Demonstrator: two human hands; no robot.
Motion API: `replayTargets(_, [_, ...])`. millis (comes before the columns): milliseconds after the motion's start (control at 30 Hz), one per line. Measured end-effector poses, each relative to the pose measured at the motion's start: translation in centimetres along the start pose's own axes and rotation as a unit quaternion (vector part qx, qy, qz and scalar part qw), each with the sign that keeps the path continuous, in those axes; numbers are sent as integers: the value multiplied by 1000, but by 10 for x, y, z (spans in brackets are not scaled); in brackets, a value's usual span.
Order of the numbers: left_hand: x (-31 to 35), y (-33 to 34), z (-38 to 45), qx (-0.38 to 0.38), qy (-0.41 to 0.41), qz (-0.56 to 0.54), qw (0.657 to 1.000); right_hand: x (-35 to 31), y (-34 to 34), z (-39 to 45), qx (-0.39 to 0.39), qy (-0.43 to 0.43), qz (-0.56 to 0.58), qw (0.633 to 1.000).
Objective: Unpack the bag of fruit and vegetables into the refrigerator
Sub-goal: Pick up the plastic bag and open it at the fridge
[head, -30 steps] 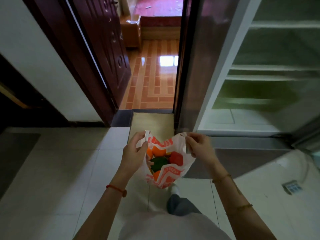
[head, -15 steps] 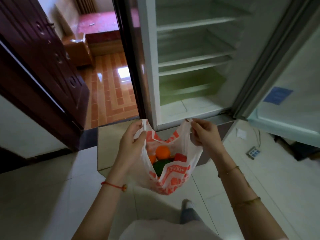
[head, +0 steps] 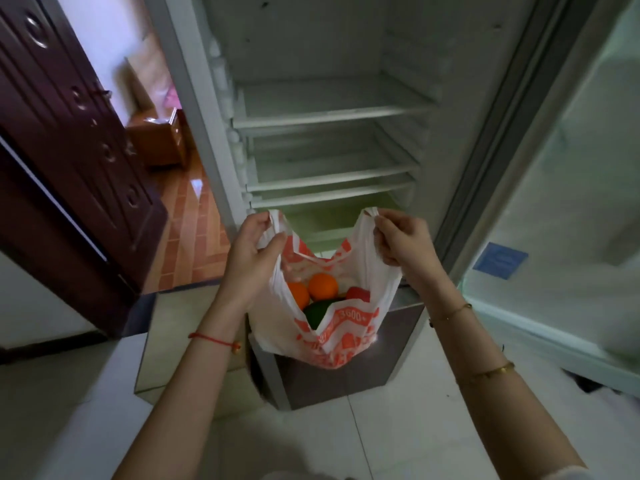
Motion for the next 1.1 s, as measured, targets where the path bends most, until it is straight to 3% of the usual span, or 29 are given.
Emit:
replayTargets(233, [7,16,54,44,18,4,999,-11,-26,63,-29,-22,-10,999])
replayTargets(500, [-22,20,73,61,6,42,997,22,-45,105,-18,-20,-12,1000])
replayTargets(667, [-35,20,66,59,-4,80,995,42,-54,109,-13,-1,-120,993])
replayTargets(767, [-30,24,60,51,5,115,992,46,-58,108,45,-23,-308,950])
replayTargets(900, [-30,26,55,55,10,195,979,36,-42,86,159,-169,-524,819])
replayTargets(933, [-30,27,54,57,5,205,977,33,-32,78,142,-222,-533,804])
replayTargets(1000, [-32,28,54,58,-6,231,971,41,-11,70,16,-296,-530,794])
replayTargets(1100, [-31,29,54,63,-25,279,958,77,8,81,-199,-197,-550,787])
Point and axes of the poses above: each hand's wrist, its own z-axis towards the middle knuckle, its own y-axis out of the palm, x = y × z, the point moved 5 cm from there along z, towards the middle knuckle, and after that the axes turned 11 degrees about -x, right-handed, at the moved point
